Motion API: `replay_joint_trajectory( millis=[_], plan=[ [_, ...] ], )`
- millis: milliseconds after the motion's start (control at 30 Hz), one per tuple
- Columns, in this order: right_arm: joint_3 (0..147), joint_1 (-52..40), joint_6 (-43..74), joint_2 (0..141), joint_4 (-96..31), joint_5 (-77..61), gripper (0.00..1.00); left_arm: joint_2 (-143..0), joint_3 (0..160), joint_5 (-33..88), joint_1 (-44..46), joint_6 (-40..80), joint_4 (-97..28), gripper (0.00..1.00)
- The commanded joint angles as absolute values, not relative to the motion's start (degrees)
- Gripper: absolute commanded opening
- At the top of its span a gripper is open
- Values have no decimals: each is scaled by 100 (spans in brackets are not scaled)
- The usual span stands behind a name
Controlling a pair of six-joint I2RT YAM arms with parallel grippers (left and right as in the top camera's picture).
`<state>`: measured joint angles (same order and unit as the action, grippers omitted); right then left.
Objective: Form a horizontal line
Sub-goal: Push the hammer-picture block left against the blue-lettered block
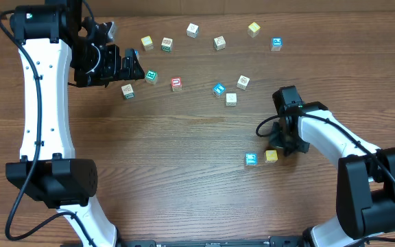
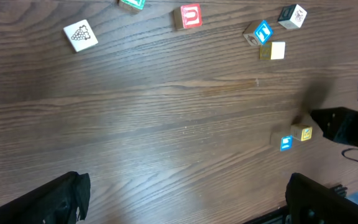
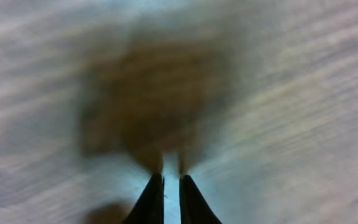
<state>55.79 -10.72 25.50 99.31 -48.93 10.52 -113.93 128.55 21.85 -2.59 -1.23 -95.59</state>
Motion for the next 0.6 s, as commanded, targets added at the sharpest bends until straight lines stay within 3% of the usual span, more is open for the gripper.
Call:
replay_joint_trajectory(
  millis=[0, 233, 567],
  plan=[
    [5555, -1026, 2585, 9988, -4967, 1194, 8, -11448, 12973, 2185, -207, -110, -9553, 99],
    [5555, -1026, 1914, 9988, -4960, 366, 8, -11448, 12973, 2187, -207, -110, -9553, 100],
    [5555, -1026, 1900, 9988, -5074, 242, 7, -11448, 12973, 2185, -204, -110, -9553, 100]
  ],
)
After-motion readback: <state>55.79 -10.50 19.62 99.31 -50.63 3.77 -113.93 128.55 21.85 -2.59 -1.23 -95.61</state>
